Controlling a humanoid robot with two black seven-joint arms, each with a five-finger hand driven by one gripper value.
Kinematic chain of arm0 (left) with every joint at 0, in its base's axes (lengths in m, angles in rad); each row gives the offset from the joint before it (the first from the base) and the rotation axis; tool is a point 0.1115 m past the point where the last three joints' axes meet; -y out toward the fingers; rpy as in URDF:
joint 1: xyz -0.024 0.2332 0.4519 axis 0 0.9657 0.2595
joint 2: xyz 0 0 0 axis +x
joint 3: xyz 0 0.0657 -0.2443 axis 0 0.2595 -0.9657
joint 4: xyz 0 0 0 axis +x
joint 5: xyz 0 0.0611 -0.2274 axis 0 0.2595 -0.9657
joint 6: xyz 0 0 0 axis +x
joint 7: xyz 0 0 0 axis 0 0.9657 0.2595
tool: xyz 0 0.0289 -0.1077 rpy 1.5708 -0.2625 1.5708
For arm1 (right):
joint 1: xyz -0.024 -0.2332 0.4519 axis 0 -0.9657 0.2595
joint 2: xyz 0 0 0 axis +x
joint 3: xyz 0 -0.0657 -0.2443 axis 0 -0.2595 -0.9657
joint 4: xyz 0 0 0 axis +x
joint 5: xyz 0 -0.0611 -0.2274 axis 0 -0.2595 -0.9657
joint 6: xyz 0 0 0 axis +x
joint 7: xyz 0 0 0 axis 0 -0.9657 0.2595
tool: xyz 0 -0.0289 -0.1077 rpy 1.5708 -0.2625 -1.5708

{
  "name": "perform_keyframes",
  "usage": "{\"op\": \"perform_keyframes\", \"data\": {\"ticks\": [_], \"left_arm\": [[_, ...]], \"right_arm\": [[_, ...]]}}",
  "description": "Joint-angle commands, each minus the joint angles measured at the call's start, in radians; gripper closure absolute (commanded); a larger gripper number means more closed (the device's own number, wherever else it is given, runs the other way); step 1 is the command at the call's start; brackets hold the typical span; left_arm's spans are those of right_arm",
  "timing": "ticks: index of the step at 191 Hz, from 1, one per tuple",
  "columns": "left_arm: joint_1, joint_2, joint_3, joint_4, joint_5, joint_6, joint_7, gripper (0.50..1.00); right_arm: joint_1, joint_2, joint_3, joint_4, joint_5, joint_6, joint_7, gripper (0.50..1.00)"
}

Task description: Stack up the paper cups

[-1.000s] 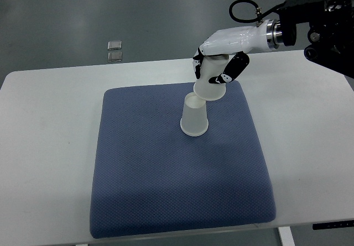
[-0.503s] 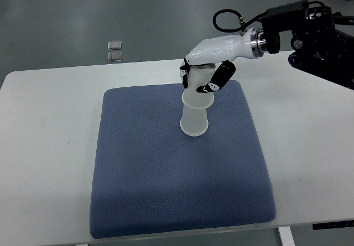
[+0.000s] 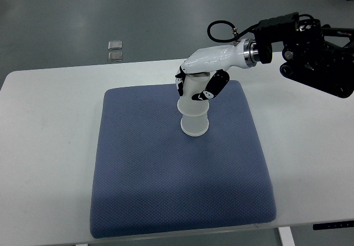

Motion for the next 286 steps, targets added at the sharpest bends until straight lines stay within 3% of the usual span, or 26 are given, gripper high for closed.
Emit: {"op": "perform_keyframes", "data": {"ticks": [1, 104, 115, 148, 245, 286], "left_arm": [[0.000, 0.000, 0.001, 0.000, 0.000, 0.000, 0.000, 0.500], [0.000, 0.000, 0.001, 0.000, 0.000, 0.000, 0.000, 0.500], [0.000, 0.000, 0.001, 0.000, 0.000, 0.000, 0.000, 0.500], [0.000, 0.000, 0.001, 0.000, 0.000, 0.000, 0.000, 0.500], [0.000, 0.000, 0.001, 0.000, 0.000, 0.000, 0.000, 0.500], [0.000, 0.000, 0.001, 0.000, 0.000, 0.000, 0.000, 0.500]], "right_arm": [[-0.012, 0.002, 0.000, 0.000, 0.000, -0.003, 0.000, 0.754], [-0.017, -0.008, 0.023, -0.003, 0.001, -0.006, -0.001, 0.638], [-0.026, -0.006, 0.043, -0.029, 0.001, -0.006, 0.000, 0.607], [-0.083, -0.003, 0.114, -0.126, 0.021, -0.003, -0.001, 0.605], [-0.159, 0.031, 0.198, -0.321, 0.827, -0.003, -0.006, 0.589], [-0.219, 0.054, 0.204, -0.380, 1.202, -0.046, -0.006, 0.591]]}}
